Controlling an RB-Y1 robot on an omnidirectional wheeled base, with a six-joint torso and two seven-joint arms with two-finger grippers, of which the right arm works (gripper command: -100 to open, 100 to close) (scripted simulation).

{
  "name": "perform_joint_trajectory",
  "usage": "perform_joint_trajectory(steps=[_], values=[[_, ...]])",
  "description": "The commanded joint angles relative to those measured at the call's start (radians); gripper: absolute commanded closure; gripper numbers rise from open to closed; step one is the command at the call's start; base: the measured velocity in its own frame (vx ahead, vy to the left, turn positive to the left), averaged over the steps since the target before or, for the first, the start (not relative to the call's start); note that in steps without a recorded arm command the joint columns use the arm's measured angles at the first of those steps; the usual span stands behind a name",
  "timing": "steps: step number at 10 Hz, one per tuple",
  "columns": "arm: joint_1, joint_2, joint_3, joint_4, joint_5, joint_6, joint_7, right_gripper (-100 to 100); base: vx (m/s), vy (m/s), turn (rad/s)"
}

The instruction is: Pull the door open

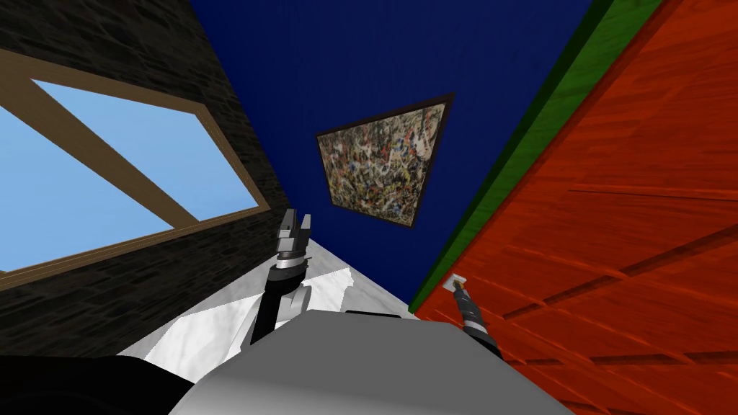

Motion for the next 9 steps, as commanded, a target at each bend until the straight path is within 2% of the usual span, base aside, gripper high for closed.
perform_joint_trajectory(steps=[1, 3, 4, 6, 9], values=[[0.004, -0.003, 0.0, -0.003, -0.01, 0.001, -0.029, 100, -0.033, -0.003, 0.03], [0.007, -0.006, 0.011, -0.004, -0.042, 0.002, -0.096, 100, -0.056, 0.003, 0.082], [0.018, -0.005, -0.003, -0.002, -0.016, -0.012, -0.035, -100, -0.024, 0.024, -0.007], [0.025, -0.004, -0.008, -0.003, -0.008, -0.018, -0.015, -100, 0.013, 0.028, -0.036], [0.05, -0.003, -0.029, -0.005, 0.022, -0.043, 0.068, -100, 0.012, 0.041, -0.032]])
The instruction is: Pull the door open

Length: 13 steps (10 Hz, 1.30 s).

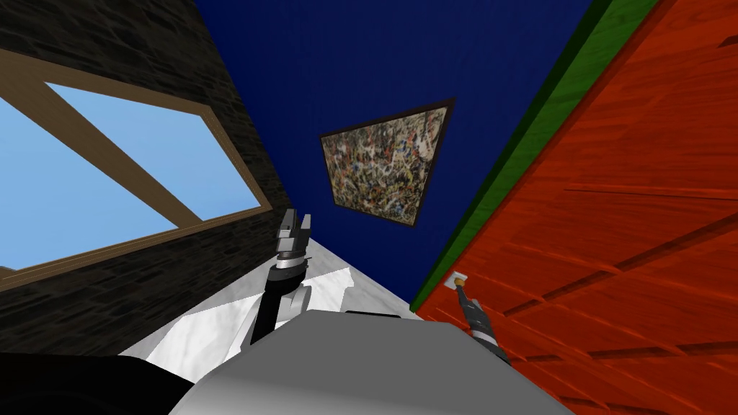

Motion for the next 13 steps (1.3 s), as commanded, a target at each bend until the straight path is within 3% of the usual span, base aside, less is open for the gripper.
perform_joint_trajectory(steps=[1, 13], values=[[0.013, -0.001, -0.013, 0.006, 0.018, -0.02, 0.05, -100, 0.012, 0.057, -0.044], [0.087, 0.003, -0.073, 0.001, 0.105, -0.089, 0.337, -100, 0.006, 0.034, -0.025]])
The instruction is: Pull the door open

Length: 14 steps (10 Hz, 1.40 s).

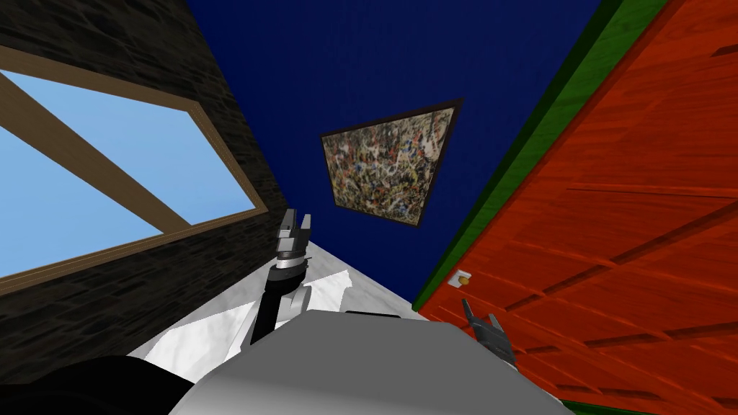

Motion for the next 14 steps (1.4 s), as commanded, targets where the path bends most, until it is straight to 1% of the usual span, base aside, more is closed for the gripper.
perform_joint_trajectory(steps=[1, 5, 6, 7, 12, 13, 14], values=[[0.01, 0.0, -0.009, 0.001, 0.013, -0.011, 0.043, -100, 0.003, 0.031, -0.017], [0.043, 0.002, -0.035, -0.001, 0.051, -0.04, 0.135, -100, 0.006, 0.04, -0.032], [0.036, 0.001, -0.03, 0.002, 0.044, -0.036, 0.12, -100, 0.0, 0.021, -0.01], [0.028, 0.0, -0.033, 0.005, 0.043, -0.029, 0.128, -100, 0.122, -0.028, 0.028], [-0.001, -0.004, -0.039, 0.012, 0.035, -0.001, 0.141, -100, 0.193, -0.093, 0.037], [-0.005, -0.005, -0.039, 0.013, 0.034, 0.003, 0.142, -100, 0.188, -0.086, 0.017], [-0.002, -0.004, -0.038, 0.009, 0.035, 0.002, 0.14, -100, 0.062, -0.029, -0.028]])
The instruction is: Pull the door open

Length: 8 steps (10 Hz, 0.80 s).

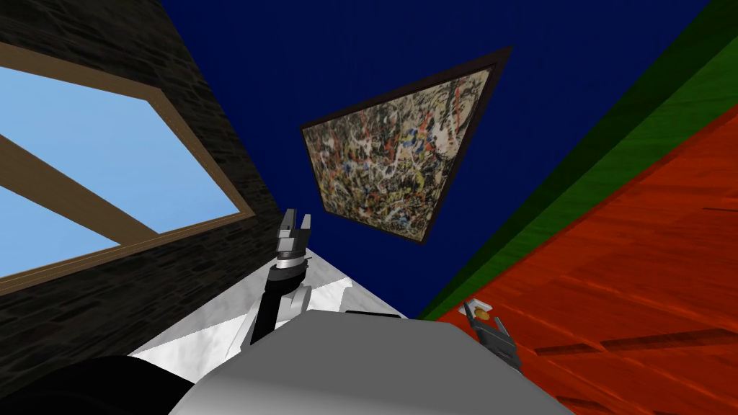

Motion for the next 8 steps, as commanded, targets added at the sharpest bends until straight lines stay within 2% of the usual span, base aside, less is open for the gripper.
perform_joint_trajectory(steps=[1, 6, 7, 8], values=[[-0.004, -0.003, -0.001, -0.001, -0.001, 0.003, 0.0, 100, -0.021, 0.019, 0.018], [-0.004, -0.003, -0.001, -0.001, -0.001, 0.003, 0.0, 100, -0.009, 0.002, 0.003], [-0.007, -0.004, 0.006, 0.0, -0.008, 0.005, -0.043, 100, -0.012, -0.004, 0.002], [-0.008, -0.005, 0.009, 0.0, -0.011, 0.006, -0.06, 100, -0.02, -0.005, 0.009]])
